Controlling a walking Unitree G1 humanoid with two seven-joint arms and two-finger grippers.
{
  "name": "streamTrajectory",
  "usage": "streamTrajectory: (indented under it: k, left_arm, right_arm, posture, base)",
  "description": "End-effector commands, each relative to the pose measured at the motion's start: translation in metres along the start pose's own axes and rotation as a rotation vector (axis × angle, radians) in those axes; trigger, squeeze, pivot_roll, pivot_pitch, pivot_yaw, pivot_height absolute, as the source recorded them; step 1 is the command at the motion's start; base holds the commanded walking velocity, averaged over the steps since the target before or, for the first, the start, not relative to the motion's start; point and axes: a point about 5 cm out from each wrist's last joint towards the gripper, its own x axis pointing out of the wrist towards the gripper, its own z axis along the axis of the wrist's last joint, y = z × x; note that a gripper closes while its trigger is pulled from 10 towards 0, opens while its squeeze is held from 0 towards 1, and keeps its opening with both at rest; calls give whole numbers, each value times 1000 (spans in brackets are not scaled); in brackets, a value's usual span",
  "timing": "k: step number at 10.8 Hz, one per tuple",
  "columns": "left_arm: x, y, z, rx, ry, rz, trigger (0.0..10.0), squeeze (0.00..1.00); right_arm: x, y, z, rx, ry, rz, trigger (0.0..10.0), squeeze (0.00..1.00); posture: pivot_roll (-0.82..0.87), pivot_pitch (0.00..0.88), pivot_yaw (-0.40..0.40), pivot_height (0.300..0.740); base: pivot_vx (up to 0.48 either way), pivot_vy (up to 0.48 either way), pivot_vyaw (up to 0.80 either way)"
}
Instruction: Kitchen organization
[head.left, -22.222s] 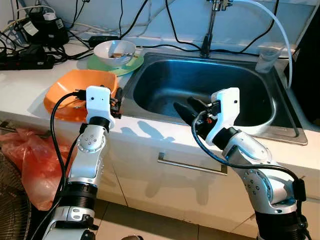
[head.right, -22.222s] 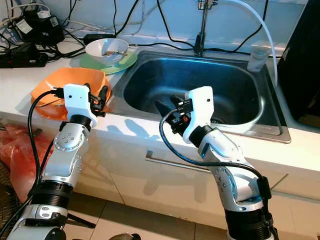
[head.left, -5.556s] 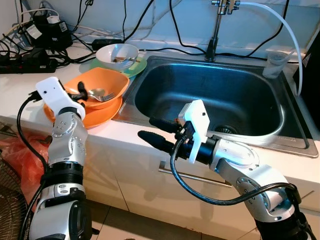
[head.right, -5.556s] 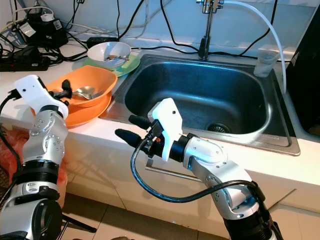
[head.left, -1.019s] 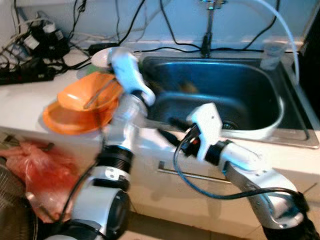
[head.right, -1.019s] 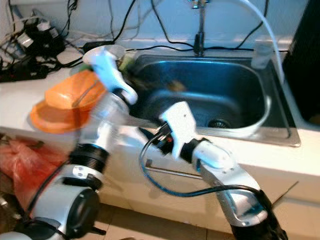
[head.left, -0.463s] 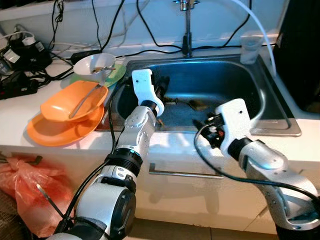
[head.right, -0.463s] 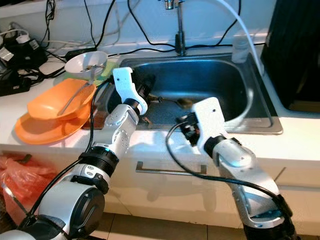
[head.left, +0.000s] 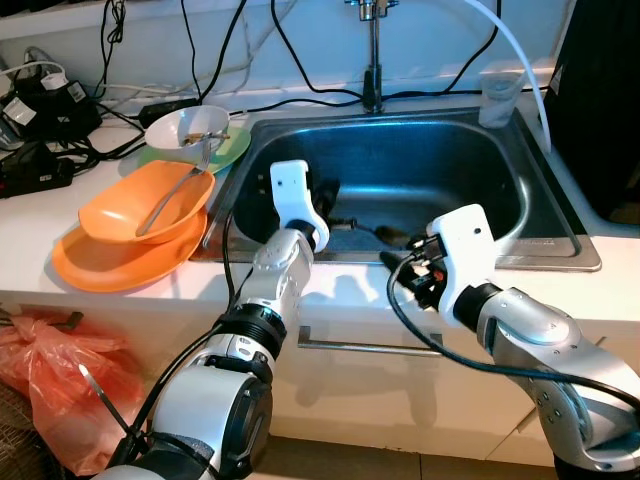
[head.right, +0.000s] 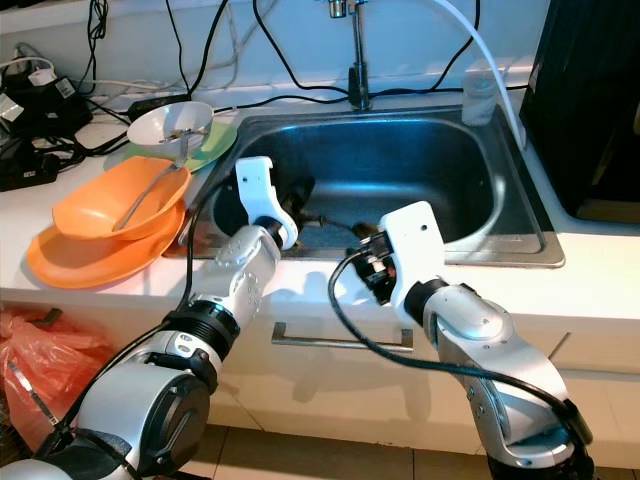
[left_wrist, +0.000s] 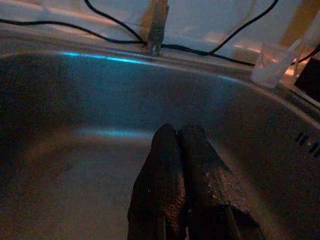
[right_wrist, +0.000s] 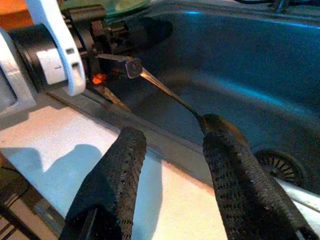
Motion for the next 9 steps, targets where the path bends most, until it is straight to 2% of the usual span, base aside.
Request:
streamTrajectory:
  k: [1, 2, 4, 5, 6, 7, 8, 9]
  left_arm:
    - [-1, -4, -9, -19, 22, -5, 10000, 0]
    - [-4, -5, -20, -28, 59, -4, 10000, 0]
    - [-3, -13, -25, -76, 81, -20, 10000, 0]
    - [-2, -17, -27, -108, 92, -30, 10000, 43]
    - [-2, -18, -28, -107, 98, -35, 10000, 220]
    - [-3, -18, -31, -127, 116, -27, 10000, 329]
    - [-4, -17, -33, -142, 118, -33, 10000, 859]
    - [-5, -14, -35, -122, 133, -22, 10000, 1000]
  right_arm:
    - [-3, 7, 6, 1, -15, 36, 10000, 0]
    - [-5, 15, 8, 8, -18, 73, 10000, 0]
    - [-7, 20, 10, 9, -13, 89, 10000, 0]
    - [-6, 20, 12, 11, -11, 91, 10000, 0]
    - [-7, 20, 12, 11, -9, 91, 10000, 0]
    - [-8, 20, 12, 13, -6, 95, 10000, 0]
    - [-8, 21, 12, 13, -3, 97, 10000, 0]
    - [-8, 21, 12, 15, 1, 101, 10000, 0]
  posture:
    - [-321, 0, 140, 740]
    - [-328, 0, 135, 740]
    - [-331, 0, 131, 740]
    - [-333, 0, 131, 740]
    - [-333, 0, 131, 740]
    - [-336, 0, 129, 740]
    - [-334, 0, 129, 740]
    - [-330, 0, 129, 740]
  base:
    - [0, 0, 0]
    - [0, 0, 0]
    - [0, 0, 0]
    - [0, 0, 0]
    - [0, 0, 0]
    - [0, 0, 0]
    - [0, 0, 0]
    - [0, 0, 0]
